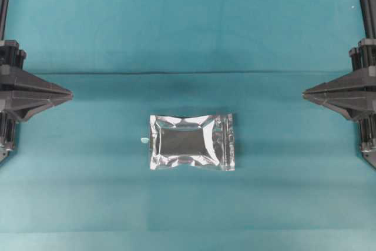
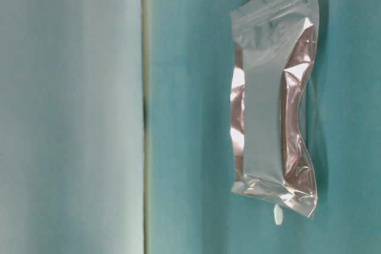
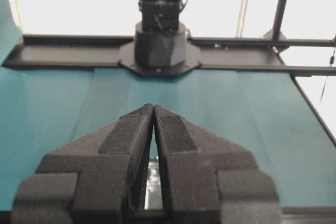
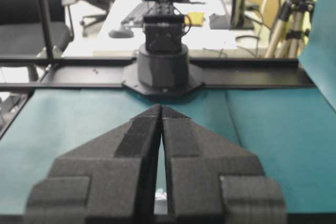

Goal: Hand over the silver zip bag and make it stand upright.
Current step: 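Move the right gripper toward the right edge of the silver foil bag, then close the right gripper on the bag's right edge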

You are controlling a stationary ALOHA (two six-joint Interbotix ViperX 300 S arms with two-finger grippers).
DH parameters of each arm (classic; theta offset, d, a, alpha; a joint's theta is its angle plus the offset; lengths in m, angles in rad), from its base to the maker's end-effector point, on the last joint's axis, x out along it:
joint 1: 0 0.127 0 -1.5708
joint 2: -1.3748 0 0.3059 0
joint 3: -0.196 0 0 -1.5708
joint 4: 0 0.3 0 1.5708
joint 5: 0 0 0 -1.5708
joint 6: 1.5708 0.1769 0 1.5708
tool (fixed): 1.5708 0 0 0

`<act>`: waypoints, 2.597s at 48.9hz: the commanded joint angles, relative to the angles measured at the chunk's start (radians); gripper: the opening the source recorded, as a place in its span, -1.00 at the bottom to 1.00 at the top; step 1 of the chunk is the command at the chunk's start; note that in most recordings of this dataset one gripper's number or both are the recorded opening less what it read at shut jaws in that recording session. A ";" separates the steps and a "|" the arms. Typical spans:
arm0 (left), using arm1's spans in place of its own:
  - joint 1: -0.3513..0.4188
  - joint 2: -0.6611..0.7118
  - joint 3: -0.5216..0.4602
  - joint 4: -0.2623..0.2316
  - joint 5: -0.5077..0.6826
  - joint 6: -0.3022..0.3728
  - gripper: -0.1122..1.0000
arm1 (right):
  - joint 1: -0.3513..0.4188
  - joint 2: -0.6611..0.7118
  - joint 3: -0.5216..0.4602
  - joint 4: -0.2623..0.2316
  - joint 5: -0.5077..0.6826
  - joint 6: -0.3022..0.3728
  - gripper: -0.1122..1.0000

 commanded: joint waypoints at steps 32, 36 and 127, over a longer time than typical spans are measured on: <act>-0.052 0.399 -0.206 0.015 0.115 -0.025 -0.95 | -0.003 0.486 -0.126 0.390 0.166 0.560 -0.74; -0.052 0.403 -0.209 0.015 0.129 -0.025 -0.95 | -0.003 0.532 -0.117 0.394 0.166 0.647 -0.67; -0.043 0.410 -0.206 0.015 0.161 -0.034 -0.95 | 0.095 1.115 -0.285 0.495 -0.061 0.813 0.82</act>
